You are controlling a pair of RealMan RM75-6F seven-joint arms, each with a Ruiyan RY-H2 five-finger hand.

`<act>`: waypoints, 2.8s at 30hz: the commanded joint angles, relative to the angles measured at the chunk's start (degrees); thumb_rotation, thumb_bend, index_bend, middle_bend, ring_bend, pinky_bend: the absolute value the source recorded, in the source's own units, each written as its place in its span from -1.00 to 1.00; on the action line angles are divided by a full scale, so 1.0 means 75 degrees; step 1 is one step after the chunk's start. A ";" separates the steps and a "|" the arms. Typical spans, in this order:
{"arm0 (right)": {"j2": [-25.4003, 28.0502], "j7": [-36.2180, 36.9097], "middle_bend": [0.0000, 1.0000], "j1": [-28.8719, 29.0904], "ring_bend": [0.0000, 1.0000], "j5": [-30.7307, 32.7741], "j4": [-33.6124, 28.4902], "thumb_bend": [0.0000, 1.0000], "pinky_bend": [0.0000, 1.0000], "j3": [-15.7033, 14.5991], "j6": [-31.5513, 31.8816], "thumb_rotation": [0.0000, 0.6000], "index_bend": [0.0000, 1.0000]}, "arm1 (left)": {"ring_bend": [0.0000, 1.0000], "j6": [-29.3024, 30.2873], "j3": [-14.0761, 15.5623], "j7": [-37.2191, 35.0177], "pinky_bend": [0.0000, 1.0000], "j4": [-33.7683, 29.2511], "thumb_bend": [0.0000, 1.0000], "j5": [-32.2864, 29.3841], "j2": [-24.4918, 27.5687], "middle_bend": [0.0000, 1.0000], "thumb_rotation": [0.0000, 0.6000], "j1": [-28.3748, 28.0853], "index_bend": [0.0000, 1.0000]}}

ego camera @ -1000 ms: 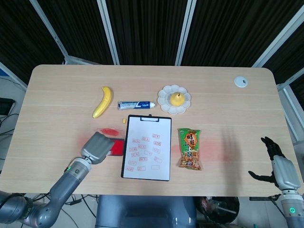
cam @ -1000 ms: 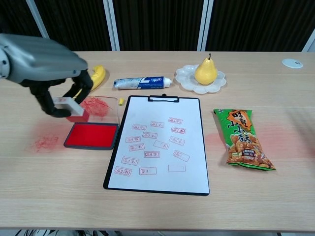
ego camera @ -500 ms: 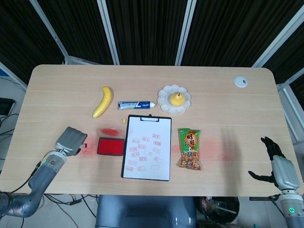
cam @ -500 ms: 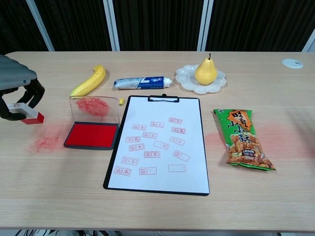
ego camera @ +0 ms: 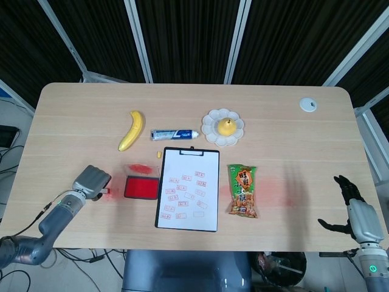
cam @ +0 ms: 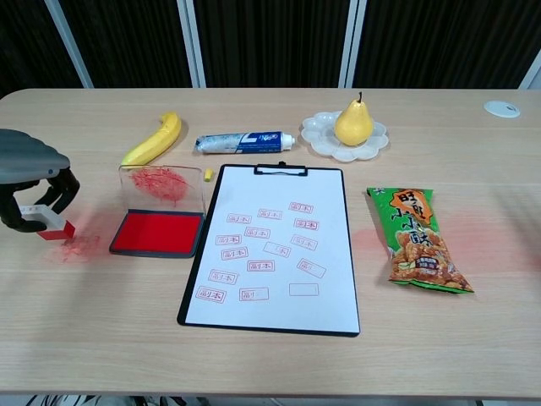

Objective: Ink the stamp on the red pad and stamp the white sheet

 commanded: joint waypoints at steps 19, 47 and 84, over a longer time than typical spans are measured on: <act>-0.0002 0.0010 -1.00 -0.0012 -1.00 -0.0047 0.0005 -0.93 -0.56 -0.0012 0.0025 1.00 -0.86 | 0.68 -0.0046 -0.0107 0.0950 0.99 0.0073 -0.03 -0.0889 -0.0387 0.31 1.00 -0.0121 0.12; -0.0019 0.0049 -1.00 -0.0020 -1.00 -0.0078 0.0026 -0.93 -0.56 -0.0007 0.0054 1.00 -0.86 | 0.68 0.0038 -0.0173 0.1431 0.99 0.0076 -0.06 -0.1455 -0.0578 0.08 1.00 -0.0256 -0.08; -0.0012 0.0080 -1.00 -0.0032 -1.00 -0.0091 0.0007 -0.93 -0.56 -0.0008 0.0066 1.00 -0.85 | 0.68 0.0343 0.0040 0.2065 0.99 -0.0139 -0.18 -0.1330 -0.0603 -0.02 1.00 -0.0370 -0.19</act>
